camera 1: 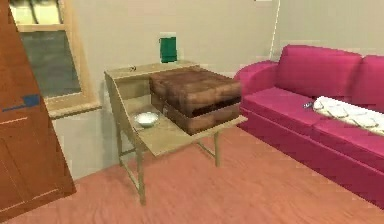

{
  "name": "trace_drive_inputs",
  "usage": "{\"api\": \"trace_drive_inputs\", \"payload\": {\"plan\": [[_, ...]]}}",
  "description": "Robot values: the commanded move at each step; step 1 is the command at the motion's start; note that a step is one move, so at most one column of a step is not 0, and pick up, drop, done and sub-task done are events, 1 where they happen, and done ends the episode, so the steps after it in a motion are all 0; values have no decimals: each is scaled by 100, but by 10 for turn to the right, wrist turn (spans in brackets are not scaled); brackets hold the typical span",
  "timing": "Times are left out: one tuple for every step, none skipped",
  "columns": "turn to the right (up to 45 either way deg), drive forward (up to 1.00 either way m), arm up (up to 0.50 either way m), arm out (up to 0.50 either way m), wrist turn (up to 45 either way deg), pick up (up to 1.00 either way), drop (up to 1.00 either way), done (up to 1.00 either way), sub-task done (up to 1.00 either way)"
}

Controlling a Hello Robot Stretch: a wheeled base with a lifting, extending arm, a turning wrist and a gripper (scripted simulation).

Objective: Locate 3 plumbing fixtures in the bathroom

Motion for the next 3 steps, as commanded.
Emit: {"api": "trace_drive_inputs", "payload": {"plan": [[-450, 0, 0, 0, 0, 0, 0, 0, 0], [-180, 0, 0, 0, 0, 0, 0, 0, 0], [0, 50, 0, 0, 0, 0, 0, 0, 0]]}}
